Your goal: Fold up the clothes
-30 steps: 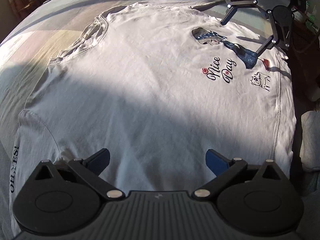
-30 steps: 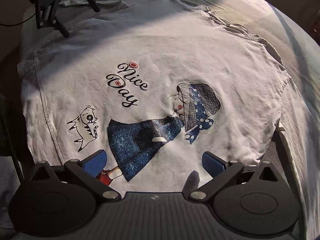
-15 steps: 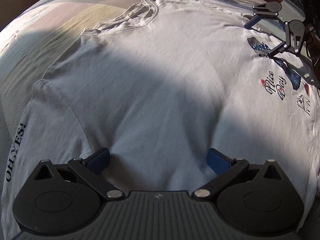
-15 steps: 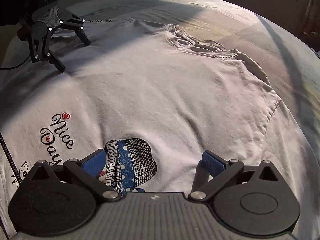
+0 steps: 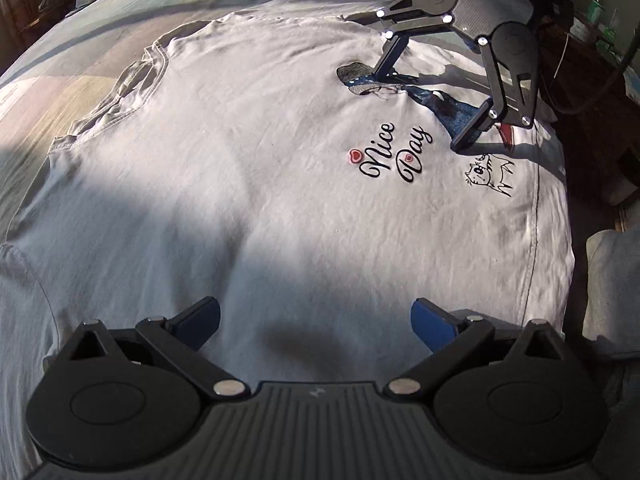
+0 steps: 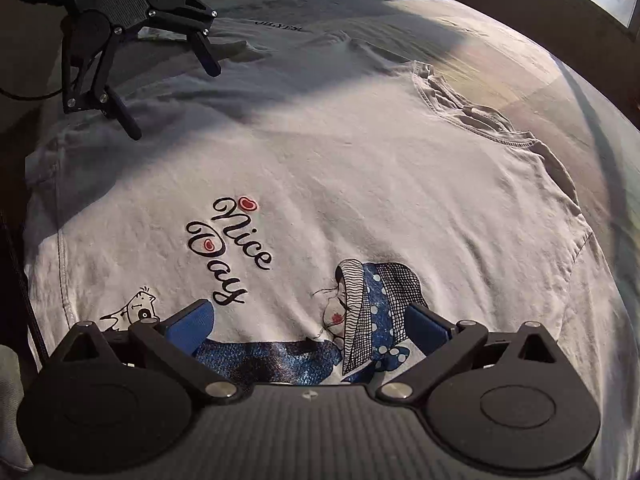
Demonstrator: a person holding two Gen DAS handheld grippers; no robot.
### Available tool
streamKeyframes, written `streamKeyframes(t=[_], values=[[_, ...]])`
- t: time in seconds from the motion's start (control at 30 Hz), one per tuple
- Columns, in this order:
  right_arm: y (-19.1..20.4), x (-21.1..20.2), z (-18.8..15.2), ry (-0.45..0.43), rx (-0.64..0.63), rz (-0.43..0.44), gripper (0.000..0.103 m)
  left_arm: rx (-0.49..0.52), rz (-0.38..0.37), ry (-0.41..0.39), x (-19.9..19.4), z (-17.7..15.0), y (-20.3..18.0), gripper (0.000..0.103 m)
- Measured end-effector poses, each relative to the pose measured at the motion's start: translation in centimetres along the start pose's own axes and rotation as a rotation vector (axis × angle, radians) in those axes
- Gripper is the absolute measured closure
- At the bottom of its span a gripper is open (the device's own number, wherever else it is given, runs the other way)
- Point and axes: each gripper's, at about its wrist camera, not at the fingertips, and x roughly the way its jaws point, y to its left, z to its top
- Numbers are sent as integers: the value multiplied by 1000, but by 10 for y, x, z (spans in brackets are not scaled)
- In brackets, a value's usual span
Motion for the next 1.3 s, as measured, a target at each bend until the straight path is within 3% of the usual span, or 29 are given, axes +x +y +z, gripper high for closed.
streamKeyframes(t=[0.07, 0.2, 0.33, 0.4, 0.53, 0.67, 0.8, 0.9, 1.0, 1.07, 1.13, 1.2, 1.3], values=[[1, -3, -15, -52, 3, -8, 0, -9, -4, 27, 0, -17, -7, 1], [-8, -25, -56, -60, 79, -24, 0, -42, 3, 52, -14, -55, -14, 1], [-5, -44, -69, 18, 95, -48, 0, -38, 32, 155, -23, -57, -22, 2], [-2, -50, -69, 71, 96, -56, 0, 28, 37, 101, -30, -49, -33, 2], [25, -57, -45, -57, -17, 13, 0, 158, 2, -1, -28, -28, -59, 1], [56, -24, -16, -95, -116, 124, 0, 187, -43, 7, -4, -19, -76, 1], [57, -20, -33, -103, -149, 131, 0, 126, -61, 30, -10, -54, -63, 1], [45, -38, -63, -83, -114, 113, 0, 163, -70, 86, -24, -81, -60, 1], [39, -54, -80, 11, -101, 83, 0, 129, -56, 172, -32, -88, -55, 1], [39, -58, -77, 88, -90, 59, 0, 106, -37, 179, -39, -83, -53, 1], [40, -63, -70, 125, -74, 40, 0, 113, -7, 117, -47, -73, -51, 1], [40, -68, -57, 41, -54, 28, 0, 89, 18, 53, -46, -57, -40, 1], [37, -52, -27, -41, -27, 17, 0, 14, 54, 16, -26, -38, -12, 1]])
